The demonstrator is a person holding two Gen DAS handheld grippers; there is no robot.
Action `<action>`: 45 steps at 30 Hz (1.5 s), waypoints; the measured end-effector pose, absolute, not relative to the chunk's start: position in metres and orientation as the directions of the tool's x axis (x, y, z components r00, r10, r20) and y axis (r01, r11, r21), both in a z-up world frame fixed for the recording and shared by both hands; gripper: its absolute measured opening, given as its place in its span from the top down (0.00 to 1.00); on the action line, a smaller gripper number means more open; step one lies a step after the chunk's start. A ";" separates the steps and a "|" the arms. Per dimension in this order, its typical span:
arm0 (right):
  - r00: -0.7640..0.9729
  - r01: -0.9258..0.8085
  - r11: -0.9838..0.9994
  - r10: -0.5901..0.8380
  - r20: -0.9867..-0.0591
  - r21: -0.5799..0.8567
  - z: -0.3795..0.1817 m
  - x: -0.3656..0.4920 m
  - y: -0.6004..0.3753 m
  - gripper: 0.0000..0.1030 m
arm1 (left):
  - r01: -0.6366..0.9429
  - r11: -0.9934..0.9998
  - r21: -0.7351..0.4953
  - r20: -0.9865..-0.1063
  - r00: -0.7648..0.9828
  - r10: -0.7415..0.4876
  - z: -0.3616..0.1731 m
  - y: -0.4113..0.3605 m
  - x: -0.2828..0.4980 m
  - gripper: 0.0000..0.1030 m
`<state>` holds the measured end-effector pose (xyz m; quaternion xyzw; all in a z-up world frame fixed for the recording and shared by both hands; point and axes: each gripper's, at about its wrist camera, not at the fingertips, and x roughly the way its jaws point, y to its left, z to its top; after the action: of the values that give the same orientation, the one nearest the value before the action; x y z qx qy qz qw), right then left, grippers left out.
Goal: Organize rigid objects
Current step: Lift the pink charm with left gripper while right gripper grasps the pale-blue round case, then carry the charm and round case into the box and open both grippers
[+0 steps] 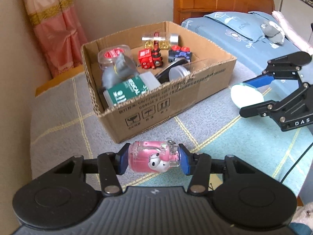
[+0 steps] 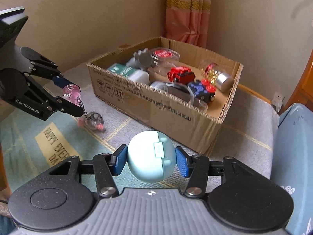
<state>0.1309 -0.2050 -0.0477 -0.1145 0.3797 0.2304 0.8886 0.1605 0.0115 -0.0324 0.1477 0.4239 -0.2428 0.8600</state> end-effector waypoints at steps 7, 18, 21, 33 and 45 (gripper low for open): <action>0.628 -0.513 0.857 0.335 -0.702 -0.049 -0.022 0.128 -0.207 0.44 | 0.589 0.804 0.079 -0.786 0.533 -0.313 -0.002 0.006 0.156 0.52; 0.678 -0.509 0.857 0.339 -0.652 -0.084 0.007 0.155 -0.204 0.44 | 0.606 0.789 0.104 -0.707 0.603 -0.370 0.046 -0.009 0.168 0.52; 0.681 -0.515 0.853 0.348 -0.645 -0.083 0.011 0.172 -0.199 0.44 | 0.599 0.792 0.119 -0.692 0.622 -0.367 0.054 -0.013 0.180 0.52; 0.638 -0.546 0.835 0.366 -0.677 -0.064 -0.005 0.243 -0.164 0.44 | 0.525 0.839 0.146 -0.666 0.679 -0.309 0.073 -0.012 0.248 0.52; 0.676 -0.495 0.868 0.356 -0.645 -0.040 -0.003 0.233 -0.165 0.09 | 0.488 0.865 0.120 -0.679 0.676 -0.287 0.064 -0.026 0.308 0.52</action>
<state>0.2332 -0.1650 -0.0030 -0.1063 0.3273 0.2342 0.9092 0.3084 -0.0264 0.0641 0.1472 0.3405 -0.2143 0.9036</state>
